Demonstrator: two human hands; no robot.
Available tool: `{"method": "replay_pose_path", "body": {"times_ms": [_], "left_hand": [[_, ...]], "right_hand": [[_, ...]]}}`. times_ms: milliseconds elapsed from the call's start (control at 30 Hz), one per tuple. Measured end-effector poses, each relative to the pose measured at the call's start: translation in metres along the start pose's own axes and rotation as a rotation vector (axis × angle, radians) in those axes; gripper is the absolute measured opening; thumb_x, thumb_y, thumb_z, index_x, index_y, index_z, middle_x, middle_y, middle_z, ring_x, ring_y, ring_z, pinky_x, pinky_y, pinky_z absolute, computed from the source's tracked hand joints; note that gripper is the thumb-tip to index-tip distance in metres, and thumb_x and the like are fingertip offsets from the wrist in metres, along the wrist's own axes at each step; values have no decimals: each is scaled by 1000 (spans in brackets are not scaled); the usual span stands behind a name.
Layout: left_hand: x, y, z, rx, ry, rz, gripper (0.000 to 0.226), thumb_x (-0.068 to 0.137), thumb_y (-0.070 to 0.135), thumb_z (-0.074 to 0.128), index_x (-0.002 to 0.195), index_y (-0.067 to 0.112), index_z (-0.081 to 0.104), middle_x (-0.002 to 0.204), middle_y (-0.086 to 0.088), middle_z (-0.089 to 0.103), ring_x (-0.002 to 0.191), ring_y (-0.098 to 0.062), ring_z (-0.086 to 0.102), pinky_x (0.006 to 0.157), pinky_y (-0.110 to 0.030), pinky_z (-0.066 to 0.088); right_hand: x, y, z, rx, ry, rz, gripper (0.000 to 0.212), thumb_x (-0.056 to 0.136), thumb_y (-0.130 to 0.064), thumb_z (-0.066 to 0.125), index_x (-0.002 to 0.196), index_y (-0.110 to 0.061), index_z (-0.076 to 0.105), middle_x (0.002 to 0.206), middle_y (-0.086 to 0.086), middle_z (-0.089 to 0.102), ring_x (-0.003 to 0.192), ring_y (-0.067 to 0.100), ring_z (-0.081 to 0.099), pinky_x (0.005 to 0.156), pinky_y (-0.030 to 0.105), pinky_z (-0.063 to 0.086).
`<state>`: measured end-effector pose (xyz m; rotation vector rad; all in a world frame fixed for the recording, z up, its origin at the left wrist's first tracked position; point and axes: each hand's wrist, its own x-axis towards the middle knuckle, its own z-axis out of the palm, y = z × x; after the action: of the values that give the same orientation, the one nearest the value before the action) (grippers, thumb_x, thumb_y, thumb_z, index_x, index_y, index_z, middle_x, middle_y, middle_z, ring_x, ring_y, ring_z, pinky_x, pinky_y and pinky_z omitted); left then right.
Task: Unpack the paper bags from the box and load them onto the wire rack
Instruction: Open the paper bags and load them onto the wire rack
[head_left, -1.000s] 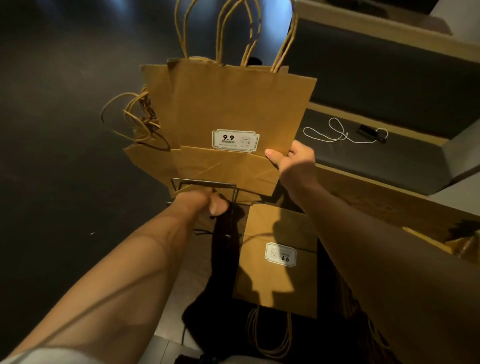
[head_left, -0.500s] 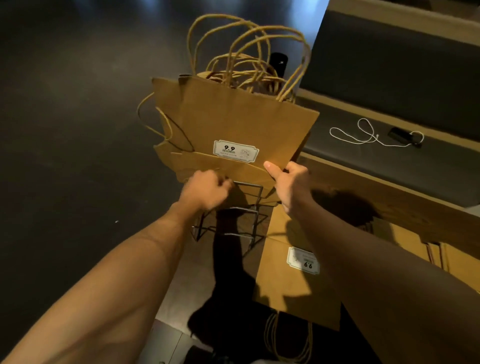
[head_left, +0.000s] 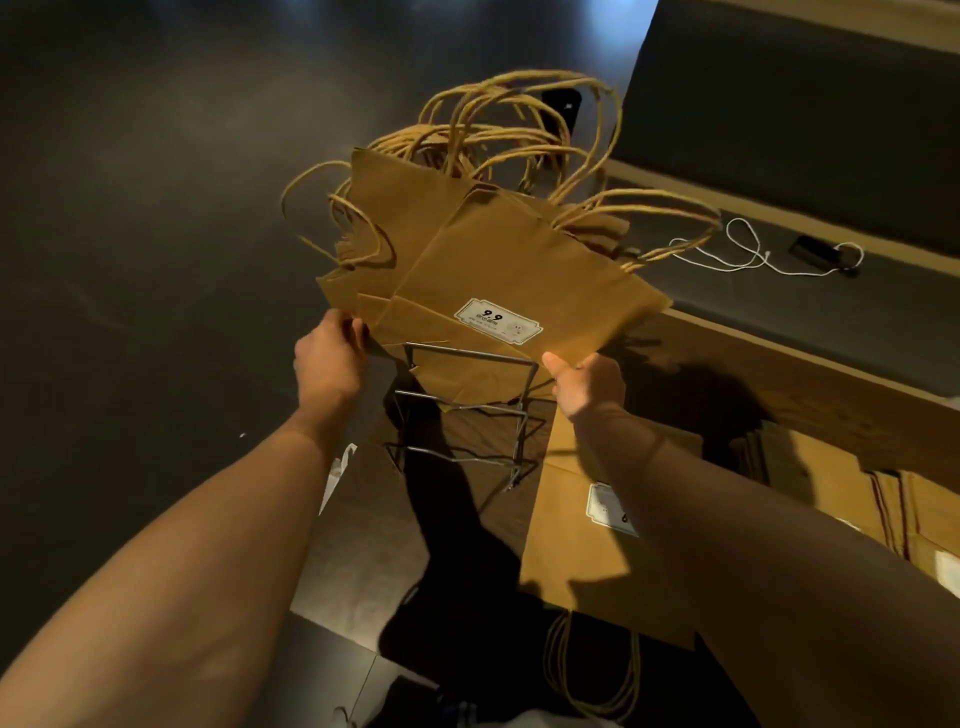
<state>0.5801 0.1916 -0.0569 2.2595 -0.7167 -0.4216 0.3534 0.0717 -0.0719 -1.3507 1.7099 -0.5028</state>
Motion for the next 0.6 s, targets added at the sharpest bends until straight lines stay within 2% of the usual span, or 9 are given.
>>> {"method": "replay_pose_path", "body": {"times_ms": [133,233,367,467,533,600], "left_hand": [[15,-10,2,95,-51,-67,28,102,20,39,124,22,56,108,-15,60,100,-34,57,90,-42,46],[12,-16,11,48,-140,13,24,102,16,42,121,19,56,111,-12,64,104,-29,60,83,-33,42],[5,-15,16,-1,-170,113,18,102,16,48,119,13,55,113,-7,65,100,-16,56,86,-29,40],[11,-17,15,-3,-200,123,15,103,21,49,113,15,58,108,-6,66,98,-20,60,87,-35,46],[15,-19,13,103,-219,111,17,103,23,48,112,17,60,106,-7,65,97,-23,59,85,-37,46],[16,-20,15,240,-256,39,20,101,26,47,114,21,62,106,-11,64,98,-32,60,80,-40,46]], "right_hand": [[6,-1,2,-83,17,-11,32,90,-39,65,84,-7,68,97,11,70,93,28,64,75,29,41],[8,-1,2,-78,32,-6,29,91,-37,64,95,-10,71,95,6,70,88,24,65,73,31,45],[4,7,2,-100,2,-47,22,95,-36,59,95,-17,69,91,2,68,82,17,60,59,23,35],[7,11,0,-46,19,-58,15,96,-32,58,93,-19,66,95,5,68,80,18,61,53,20,36],[8,10,-1,-107,-11,-33,17,96,-32,58,97,-16,66,97,4,66,81,16,58,53,21,34],[7,8,1,-177,-57,-16,22,94,-32,62,106,-14,66,99,0,63,85,16,56,60,23,38]]}}
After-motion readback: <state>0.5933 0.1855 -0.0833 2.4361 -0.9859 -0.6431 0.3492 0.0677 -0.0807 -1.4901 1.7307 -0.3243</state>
